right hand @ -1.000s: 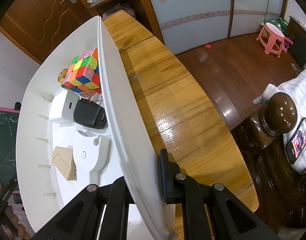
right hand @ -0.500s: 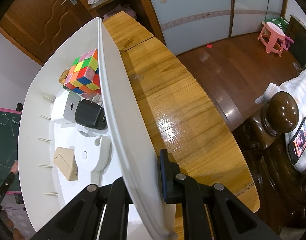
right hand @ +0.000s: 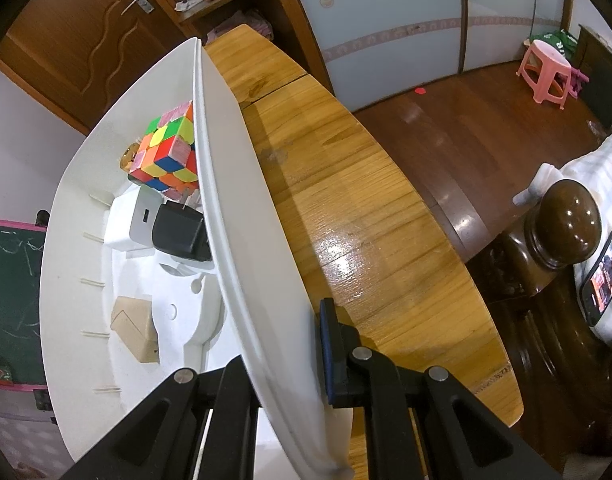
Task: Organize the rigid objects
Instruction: 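Carry the pink pouch into the white bin and open the left gripper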
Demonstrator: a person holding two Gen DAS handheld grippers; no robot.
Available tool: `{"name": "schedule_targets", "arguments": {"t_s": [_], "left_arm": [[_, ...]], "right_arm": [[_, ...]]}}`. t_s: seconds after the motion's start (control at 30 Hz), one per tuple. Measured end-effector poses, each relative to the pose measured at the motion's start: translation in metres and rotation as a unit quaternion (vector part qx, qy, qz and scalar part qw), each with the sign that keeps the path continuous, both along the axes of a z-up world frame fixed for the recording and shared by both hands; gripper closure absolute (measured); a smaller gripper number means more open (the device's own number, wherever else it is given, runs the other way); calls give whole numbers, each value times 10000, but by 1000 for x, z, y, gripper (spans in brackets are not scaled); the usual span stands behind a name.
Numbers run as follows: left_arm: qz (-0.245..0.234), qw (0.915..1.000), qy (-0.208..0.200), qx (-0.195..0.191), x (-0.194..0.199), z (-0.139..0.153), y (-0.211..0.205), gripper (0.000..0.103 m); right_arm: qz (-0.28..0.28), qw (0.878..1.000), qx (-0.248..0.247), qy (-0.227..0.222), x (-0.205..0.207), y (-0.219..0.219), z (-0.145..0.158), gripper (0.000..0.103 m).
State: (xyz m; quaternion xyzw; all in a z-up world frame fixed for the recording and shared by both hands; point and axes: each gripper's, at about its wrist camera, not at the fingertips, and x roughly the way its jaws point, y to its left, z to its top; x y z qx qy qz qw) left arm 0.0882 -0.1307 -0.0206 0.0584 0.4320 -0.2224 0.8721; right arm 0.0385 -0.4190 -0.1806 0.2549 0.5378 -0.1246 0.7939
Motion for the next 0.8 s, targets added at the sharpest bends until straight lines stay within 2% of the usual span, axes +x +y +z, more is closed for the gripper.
{"name": "schedule_targets", "arguments": {"t_s": [0.17,0.4,0.63,0.8], "left_arm": [[-237,9992,315,85,17,-23,-38,48],[-349,9941,914,461,33,-86,-76,48],[-399,9889,1152,844,40,-129,-97,48],[-354,9832,1487,1002,47,-154,-101,48]], "right_arm": [[-5,10000,35,-32,0,0,-1,92],[81,9999,-77,-58,0,4,0,92],[133,9998,-43,-121,-3,3,-1,92],[174,9997,4,-145,-2,0,-1,92]]}}
